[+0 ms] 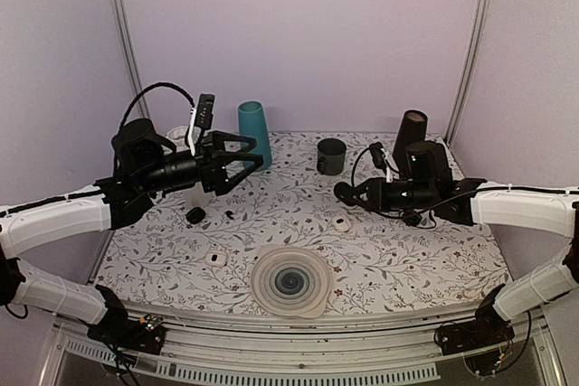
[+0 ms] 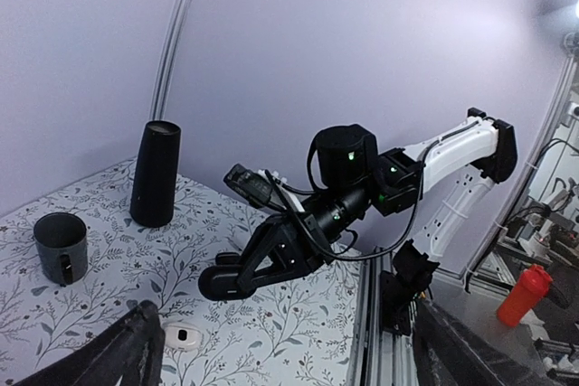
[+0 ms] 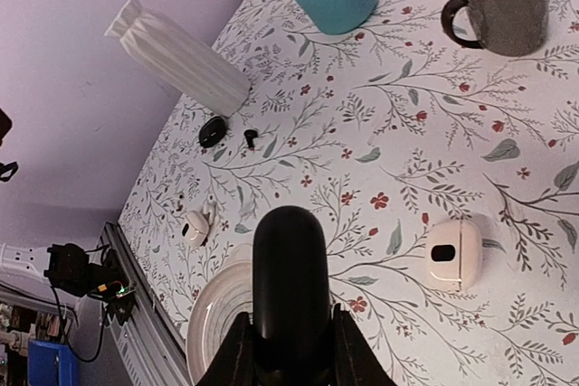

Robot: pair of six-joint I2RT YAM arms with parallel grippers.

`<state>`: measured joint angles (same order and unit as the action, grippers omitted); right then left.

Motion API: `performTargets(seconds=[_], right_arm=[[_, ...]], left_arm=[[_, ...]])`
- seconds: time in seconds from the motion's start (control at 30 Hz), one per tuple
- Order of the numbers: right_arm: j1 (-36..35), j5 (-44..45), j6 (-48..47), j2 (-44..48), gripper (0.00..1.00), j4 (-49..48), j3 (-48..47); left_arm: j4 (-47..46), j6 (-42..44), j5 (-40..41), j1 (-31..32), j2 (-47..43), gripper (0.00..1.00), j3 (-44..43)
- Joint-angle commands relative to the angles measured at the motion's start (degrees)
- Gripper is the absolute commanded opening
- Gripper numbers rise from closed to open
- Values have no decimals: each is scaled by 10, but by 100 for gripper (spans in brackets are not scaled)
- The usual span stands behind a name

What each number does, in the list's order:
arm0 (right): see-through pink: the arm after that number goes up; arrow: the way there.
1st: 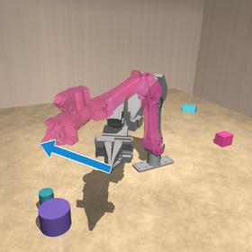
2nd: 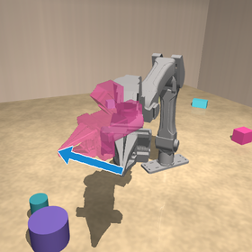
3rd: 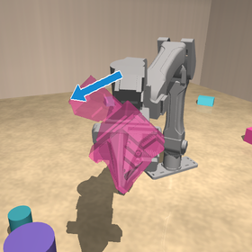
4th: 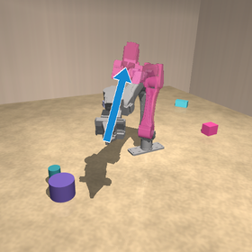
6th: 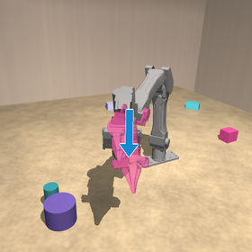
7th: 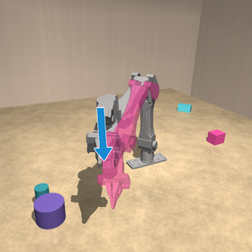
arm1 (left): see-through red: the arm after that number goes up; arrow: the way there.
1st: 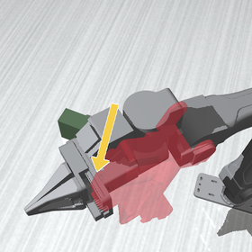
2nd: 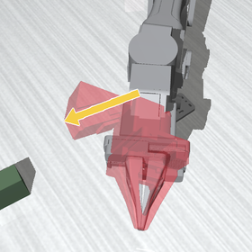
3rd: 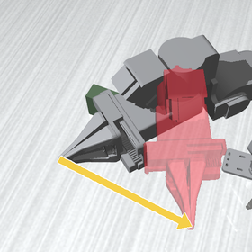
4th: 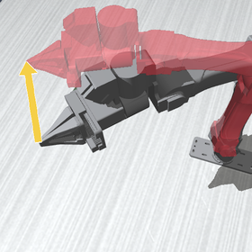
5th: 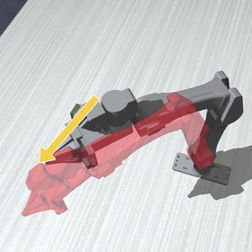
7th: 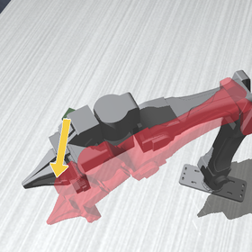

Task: Insert the wireless bluetooth earbuds into the charging case

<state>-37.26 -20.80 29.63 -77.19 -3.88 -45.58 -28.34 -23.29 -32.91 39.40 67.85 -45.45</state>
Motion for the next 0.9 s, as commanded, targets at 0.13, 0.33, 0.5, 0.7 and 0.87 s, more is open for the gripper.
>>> performTargets(seconds=[0.13, 0.33, 0.5, 0.7, 0.87], right_arm=[[42, 55, 23, -49, 4, -8, 16], [65, 59, 25, -120, 4, -26, 9], [77, 56, 26, -163, 4, -45, 3], [88, 49, 40, -207, 6, -63, -3], [93, 51, 58, -228, 9, -78, -5]], left_arm=[[7, 10, 4, -5, -5, 96, -13], [19, 12, 8, -5, -14, 96, -11], [27, 14, 16, -5, -25, 96, -5], [27, 14, 19, -5, -26, 96, -4], [28, 14, 22, -5, -27, 96, -4]])
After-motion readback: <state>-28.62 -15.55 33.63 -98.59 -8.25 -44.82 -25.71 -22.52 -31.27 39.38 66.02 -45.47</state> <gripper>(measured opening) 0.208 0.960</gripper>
